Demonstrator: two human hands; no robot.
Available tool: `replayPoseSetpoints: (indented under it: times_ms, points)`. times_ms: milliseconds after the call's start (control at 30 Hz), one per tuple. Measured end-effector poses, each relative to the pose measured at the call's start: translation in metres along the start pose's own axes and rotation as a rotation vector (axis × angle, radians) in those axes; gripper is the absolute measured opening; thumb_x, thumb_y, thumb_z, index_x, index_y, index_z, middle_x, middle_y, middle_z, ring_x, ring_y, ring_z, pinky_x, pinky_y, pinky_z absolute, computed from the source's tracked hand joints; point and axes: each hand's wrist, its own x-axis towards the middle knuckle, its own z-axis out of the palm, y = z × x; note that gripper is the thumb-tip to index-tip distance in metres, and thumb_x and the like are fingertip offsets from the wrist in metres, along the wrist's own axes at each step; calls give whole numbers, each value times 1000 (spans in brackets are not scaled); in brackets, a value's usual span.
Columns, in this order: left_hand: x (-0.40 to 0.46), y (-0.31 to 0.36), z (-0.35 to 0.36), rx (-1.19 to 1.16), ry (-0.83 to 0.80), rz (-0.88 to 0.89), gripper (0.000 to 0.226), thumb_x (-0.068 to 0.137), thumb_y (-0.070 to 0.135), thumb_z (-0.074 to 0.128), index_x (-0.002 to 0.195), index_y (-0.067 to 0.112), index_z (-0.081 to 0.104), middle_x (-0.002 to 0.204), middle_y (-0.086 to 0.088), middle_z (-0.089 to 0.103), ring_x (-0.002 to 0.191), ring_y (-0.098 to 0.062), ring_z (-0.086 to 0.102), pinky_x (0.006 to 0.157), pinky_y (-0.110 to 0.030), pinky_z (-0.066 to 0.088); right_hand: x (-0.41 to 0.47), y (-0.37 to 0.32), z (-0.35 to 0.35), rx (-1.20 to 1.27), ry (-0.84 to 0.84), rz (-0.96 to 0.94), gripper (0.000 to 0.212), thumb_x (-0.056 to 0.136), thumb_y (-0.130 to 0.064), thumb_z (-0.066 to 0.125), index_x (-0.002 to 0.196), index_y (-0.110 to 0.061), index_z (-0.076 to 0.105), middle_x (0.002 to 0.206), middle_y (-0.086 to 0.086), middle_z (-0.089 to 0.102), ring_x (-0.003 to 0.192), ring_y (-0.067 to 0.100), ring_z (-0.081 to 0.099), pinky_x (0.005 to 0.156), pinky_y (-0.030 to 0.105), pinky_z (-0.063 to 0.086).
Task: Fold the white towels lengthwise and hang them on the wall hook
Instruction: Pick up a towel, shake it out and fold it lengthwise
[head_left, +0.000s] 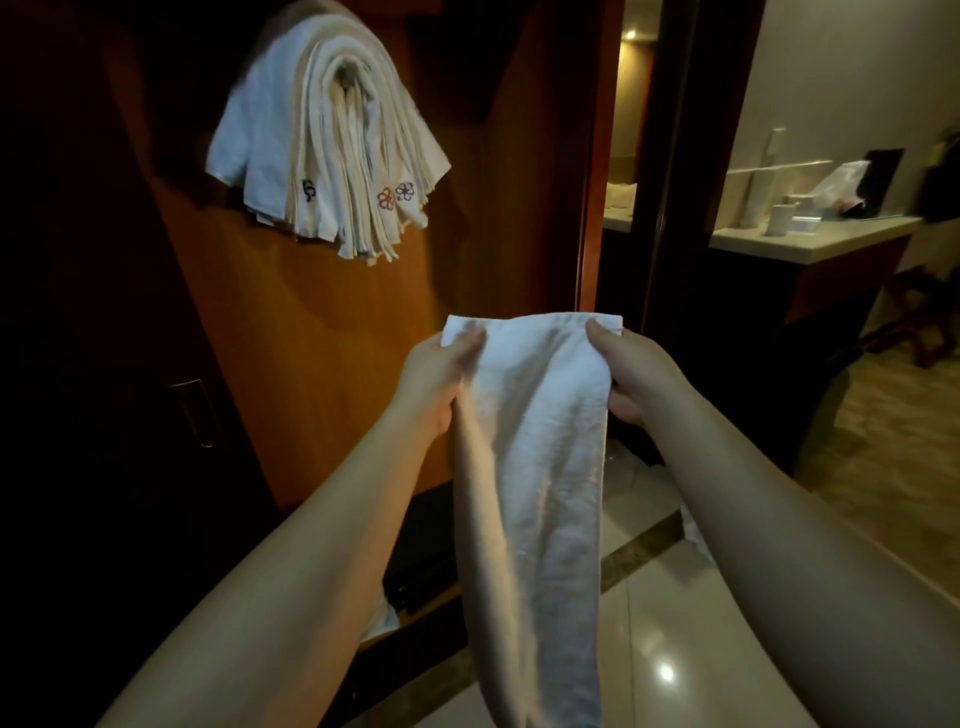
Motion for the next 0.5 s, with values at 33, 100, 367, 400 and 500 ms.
replayPoseSetpoints:
  times_ms: [33, 100, 367, 400, 500]
  points:
    - [-1, -2, 1, 17, 23, 13, 11, 93, 39, 69, 97, 28, 69, 89, 11, 77, 79, -8, 74, 67, -26, 53, -4, 3, 2, -28, 35, -7, 25, 101, -30, 61, 116, -10, 67, 109, 11, 76, 94, 25, 76, 82, 41, 61]
    - [-6, -7, 5, 70, 69, 72, 10, 97, 37, 63, 93, 31, 70, 83, 15, 76, 73, -4, 72, 67, -27, 52, -16, 9, 7, -104, 118, -51, 23, 102, -32, 59, 112, -13, 68, 108, 10, 76, 94, 26, 75, 89, 45, 59]
    - [-46, -28, 36, 371, 190, 353, 21, 104, 40, 48, 87, 37, 61, 82, 13, 66, 75, 5, 64, 59, -9, 47, -62, 39, 44, -472, 323, -318, 40, 104, -47, 43, 130, -23, 63, 113, -6, 70, 104, 13, 65, 92, 38, 54]
    - [-50, -29, 39, 409, 177, 380, 20, 104, 39, 47, 87, 38, 58, 80, 15, 65, 73, 7, 63, 58, -7, 45, -63, 43, 46, -457, 300, -329, 40, 104, -48, 42, 129, -25, 63, 110, -9, 70, 101, 8, 65, 87, 34, 54]
    - [-57, -29, 43, 323, 130, 334, 19, 102, 44, 51, 103, 30, 63, 85, 14, 67, 76, 4, 67, 58, -7, 47, -66, 49, 51, -394, 203, -322, 37, 103, -52, 40, 129, -34, 59, 103, -17, 67, 93, 0, 63, 73, 22, 46]
